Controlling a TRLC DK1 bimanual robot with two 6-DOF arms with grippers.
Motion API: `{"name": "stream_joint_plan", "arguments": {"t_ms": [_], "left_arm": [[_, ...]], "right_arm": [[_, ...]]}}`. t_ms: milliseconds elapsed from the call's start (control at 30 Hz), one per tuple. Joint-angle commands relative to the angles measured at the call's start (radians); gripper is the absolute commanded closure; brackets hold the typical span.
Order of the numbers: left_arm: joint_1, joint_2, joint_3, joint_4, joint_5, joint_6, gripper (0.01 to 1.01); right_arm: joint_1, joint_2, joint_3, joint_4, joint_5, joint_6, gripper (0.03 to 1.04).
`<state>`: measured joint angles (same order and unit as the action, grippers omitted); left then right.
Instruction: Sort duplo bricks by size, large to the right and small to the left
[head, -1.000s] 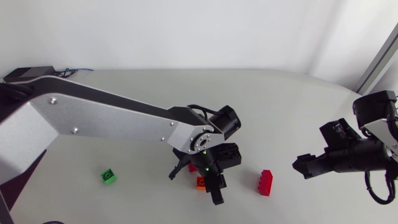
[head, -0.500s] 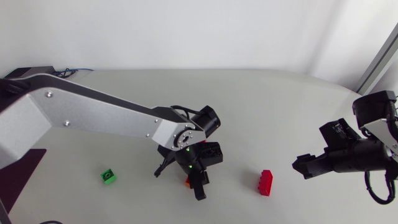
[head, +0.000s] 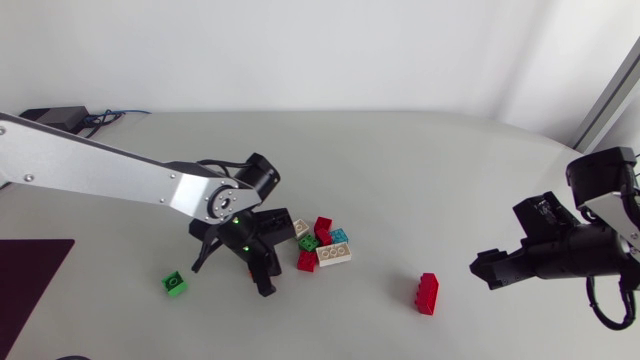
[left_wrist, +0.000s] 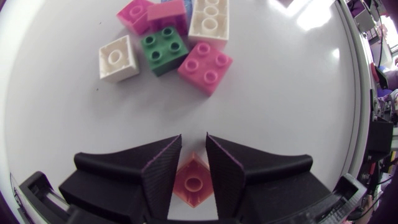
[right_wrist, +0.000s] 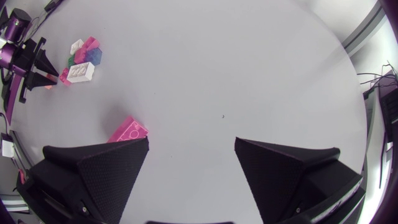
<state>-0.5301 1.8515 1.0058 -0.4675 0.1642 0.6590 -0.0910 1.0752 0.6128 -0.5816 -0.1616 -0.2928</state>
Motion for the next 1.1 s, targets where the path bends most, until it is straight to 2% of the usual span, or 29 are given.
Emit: {"name": "stream_joint_plan", "arguments": {"t_ms": [0,333,467,533,567,600,633,667,900,1067], "left_arm": [[0.064,0.012,-0.09,-0.014,-0.017,0.051,0.726],[0.38,-0.055,-0.194,0.03,0.005,0.198,0.726],[0.44,-0.113,-0.21,0.0,0.008,0.235,0.725],[0.418,-0.166,-0.199,-0.025,0.018,0.231,0.702],[0.397,-0.19,-0.19,-0.039,0.023,0.218,0.621],[0.364,-0.216,-0.176,-0.054,0.028,0.197,0.384],[0.329,-0.242,-0.164,-0.062,0.029,0.171,0.09],[0.289,-0.267,-0.148,-0.062,0.031,0.14,0.039],[0.041,-0.255,0.011,-0.079,0.044,-0.029,0.041],[-0.074,-0.112,0.114,-0.076,0.058,-0.064,0.043]], "right_arm": [[0.007,-0.011,-0.027,-0.024,-0.007,-0.003,0.07],[0.031,-0.021,-0.019,-0.035,-0.006,0.015,0.07],[0.042,-0.021,-0.013,-0.037,-0.004,0.024,0.07],[0.051,-0.021,-0.013,-0.035,-0.004,0.034,0.07],[0.056,-0.023,-0.013,-0.035,-0.003,0.038,0.07],[0.059,-0.023,-0.015,-0.035,-0.003,0.041,0.07],[0.06,-0.023,-0.016,-0.035,-0.001,0.044,0.07],[0.06,-0.023,-0.018,-0.035,-0.001,0.046,0.07],[0.062,-0.021,-0.016,-0.035,0.007,0.046,0.07],[0.065,-0.017,-0.015,-0.035,0.016,0.047,0.07]]}}
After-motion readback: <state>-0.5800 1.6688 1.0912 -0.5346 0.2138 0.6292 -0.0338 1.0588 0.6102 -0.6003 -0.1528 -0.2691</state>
